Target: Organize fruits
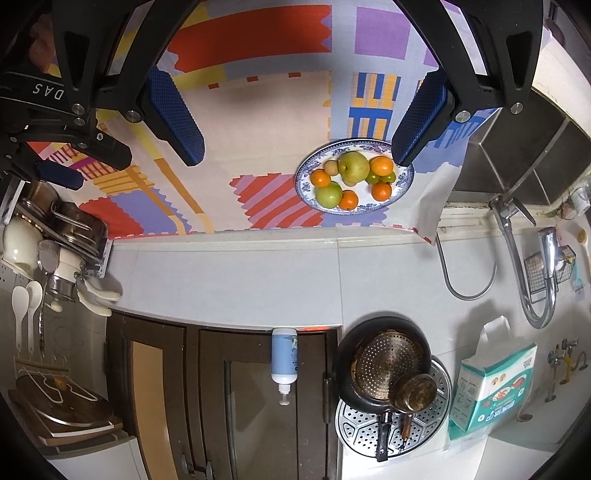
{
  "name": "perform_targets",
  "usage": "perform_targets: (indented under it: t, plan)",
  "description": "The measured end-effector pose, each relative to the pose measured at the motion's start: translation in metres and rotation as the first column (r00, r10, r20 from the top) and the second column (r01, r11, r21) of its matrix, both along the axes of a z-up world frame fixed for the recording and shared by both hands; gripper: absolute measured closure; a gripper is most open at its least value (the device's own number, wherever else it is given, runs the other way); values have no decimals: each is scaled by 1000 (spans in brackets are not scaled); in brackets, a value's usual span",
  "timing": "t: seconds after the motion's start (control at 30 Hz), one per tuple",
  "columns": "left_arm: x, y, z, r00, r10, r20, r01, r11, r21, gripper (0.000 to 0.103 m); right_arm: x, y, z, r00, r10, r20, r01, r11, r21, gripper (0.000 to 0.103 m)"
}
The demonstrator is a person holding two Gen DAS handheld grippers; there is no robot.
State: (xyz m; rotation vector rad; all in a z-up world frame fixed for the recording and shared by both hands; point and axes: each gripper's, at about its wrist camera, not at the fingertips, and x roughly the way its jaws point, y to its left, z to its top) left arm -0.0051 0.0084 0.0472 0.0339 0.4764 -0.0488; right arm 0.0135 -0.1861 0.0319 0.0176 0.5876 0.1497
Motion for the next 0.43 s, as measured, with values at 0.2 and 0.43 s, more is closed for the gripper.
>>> perform_targets:
  t: [0.2, 0.43]
  plan:
    - [3, -1, -3, 1000, -2, -16, 2, 1000, -7, 0, 1, -1, -2, 1000, 1, -8, -1, 1000, -1, 15]
    - [8, -3, -5, 1000, -7, -27, 7, 1000, -6, 0, 4, -2, -4, 1000, -6, -17, 6, 1000, -2, 15]
